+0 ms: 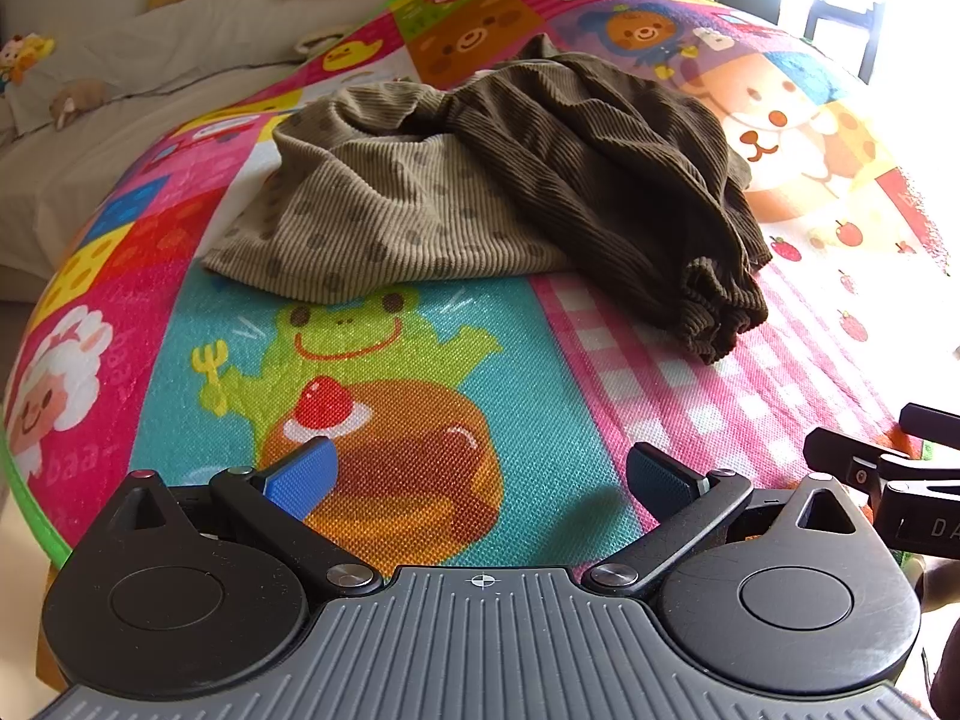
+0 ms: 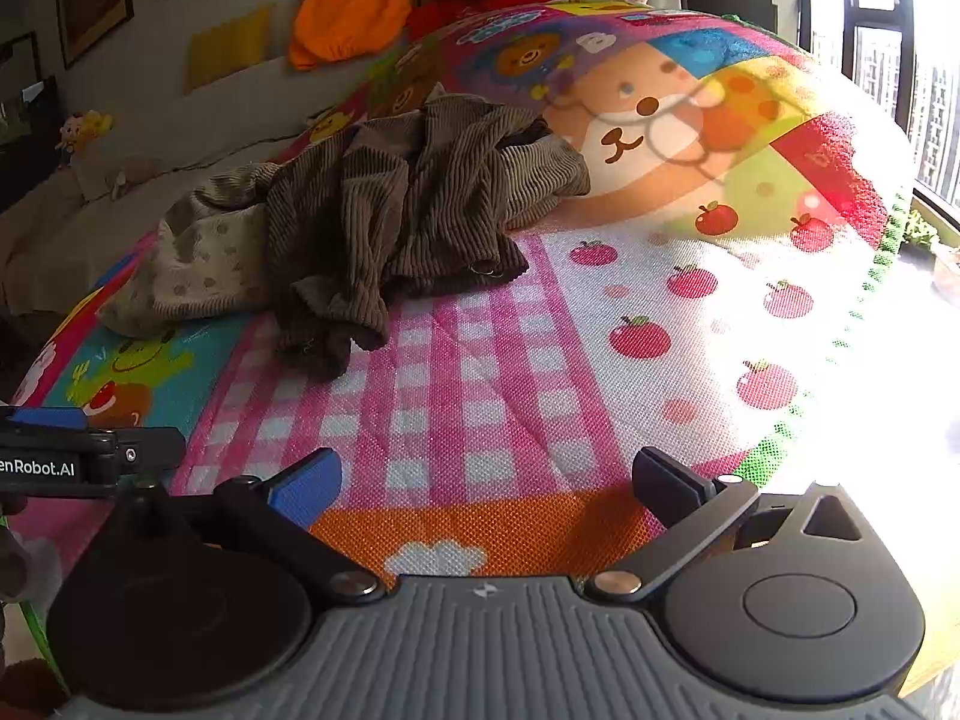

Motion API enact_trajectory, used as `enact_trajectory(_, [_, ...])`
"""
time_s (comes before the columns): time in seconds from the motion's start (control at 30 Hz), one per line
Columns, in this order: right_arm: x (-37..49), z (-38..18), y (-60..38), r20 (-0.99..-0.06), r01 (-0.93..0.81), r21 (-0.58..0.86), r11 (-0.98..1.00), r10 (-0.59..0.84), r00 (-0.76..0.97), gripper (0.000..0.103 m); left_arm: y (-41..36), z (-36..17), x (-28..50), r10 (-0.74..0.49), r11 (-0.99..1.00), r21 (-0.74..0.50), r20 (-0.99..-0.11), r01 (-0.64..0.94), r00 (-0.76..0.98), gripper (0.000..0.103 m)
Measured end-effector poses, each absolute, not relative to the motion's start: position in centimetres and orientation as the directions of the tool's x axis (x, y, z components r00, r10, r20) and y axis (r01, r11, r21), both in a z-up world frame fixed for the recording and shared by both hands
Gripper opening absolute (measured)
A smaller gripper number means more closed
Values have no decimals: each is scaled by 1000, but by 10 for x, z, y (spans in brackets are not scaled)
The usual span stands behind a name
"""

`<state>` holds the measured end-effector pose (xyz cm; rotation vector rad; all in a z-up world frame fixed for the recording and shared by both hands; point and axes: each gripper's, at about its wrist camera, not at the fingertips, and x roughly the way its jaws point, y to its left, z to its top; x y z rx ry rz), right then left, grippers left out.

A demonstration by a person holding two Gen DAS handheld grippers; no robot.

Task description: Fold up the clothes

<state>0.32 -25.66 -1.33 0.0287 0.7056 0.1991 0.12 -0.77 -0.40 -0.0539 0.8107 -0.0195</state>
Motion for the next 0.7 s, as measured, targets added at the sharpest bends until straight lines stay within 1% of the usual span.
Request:
enact_trajectory(0.13, [3, -13, -257, -642, -173, 91, 981, 191, 743, 103, -8, -4, 1, -37, 999, -54, -724, -3, 689, 103])
enact_trajectory(0.33, [3, -16, -248, -652, -180, 29, 983, 156, 742, 103, -8, -4, 1, -37, 999, -53, -724, -2, 689, 103])
enact_trajectory(0.7, [5, -16, -245, -665, -193, -3, 981, 142, 734, 103, -11, -5, 2, -28, 999, -34, -729, 5, 684, 103])
